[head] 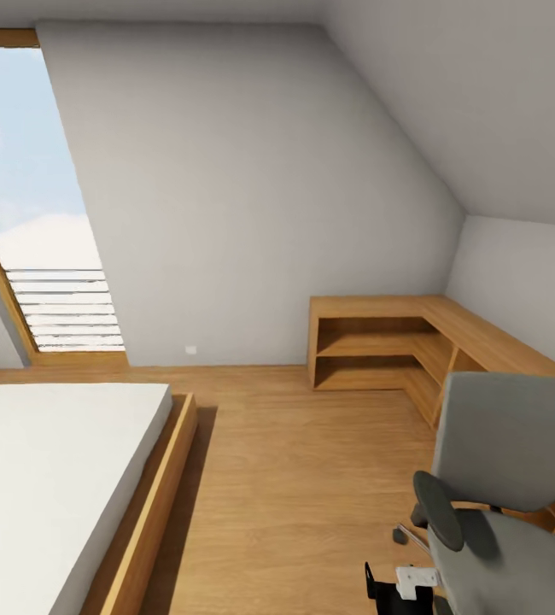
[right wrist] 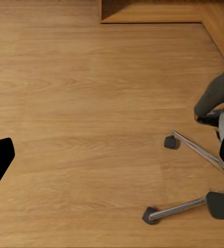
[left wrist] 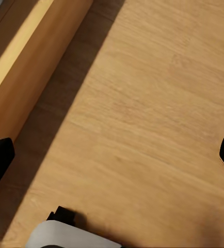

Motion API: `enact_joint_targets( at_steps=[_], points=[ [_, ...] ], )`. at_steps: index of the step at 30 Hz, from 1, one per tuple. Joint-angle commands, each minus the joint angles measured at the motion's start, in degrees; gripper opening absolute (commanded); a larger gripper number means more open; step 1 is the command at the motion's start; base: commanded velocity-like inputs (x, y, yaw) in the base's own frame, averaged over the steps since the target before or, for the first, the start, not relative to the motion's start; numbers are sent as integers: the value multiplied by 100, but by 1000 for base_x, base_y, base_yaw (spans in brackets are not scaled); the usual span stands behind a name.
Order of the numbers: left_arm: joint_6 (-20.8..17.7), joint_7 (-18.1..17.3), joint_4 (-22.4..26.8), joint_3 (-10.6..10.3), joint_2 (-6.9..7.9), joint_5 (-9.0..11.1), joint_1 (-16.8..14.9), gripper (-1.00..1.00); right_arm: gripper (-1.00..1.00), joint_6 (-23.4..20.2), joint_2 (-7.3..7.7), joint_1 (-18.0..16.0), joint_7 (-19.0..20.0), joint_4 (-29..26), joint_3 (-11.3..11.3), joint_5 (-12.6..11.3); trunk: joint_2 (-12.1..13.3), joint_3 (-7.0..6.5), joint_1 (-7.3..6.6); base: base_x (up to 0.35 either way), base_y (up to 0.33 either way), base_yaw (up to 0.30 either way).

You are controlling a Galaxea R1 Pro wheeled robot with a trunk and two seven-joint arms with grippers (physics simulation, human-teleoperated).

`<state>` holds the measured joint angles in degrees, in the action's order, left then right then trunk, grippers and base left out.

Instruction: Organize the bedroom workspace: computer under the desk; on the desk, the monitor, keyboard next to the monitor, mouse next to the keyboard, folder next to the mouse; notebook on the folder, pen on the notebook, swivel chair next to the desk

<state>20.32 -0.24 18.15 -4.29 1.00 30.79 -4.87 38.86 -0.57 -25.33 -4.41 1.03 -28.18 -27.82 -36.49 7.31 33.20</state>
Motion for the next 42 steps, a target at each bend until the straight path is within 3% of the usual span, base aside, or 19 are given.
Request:
enact_joint_targets(
  at_steps=[1,13,32,42],
  points=[
    [25,-2,-4,-45,5,59,-5,100,100,16,-6,-7,-43,11,-48,-5,-7,10,5,330,0,0],
    [25,-2,-4,-49,5,59,-5,100,100,16,-30,-7,-48,-2,-55,-13,-7,10,5,251,0,1],
    [25,-2,-4,-45,12,59,-5,100,100,16,-74,-7,-51,-7,-52,-22,-7,10,5,18,0,205],
    [25,-2,-4,-49,14,59,-5,100,100,16,-70,-7,-51,-1,-48,-17,-7,10,5,0,29,67]
  ],
)
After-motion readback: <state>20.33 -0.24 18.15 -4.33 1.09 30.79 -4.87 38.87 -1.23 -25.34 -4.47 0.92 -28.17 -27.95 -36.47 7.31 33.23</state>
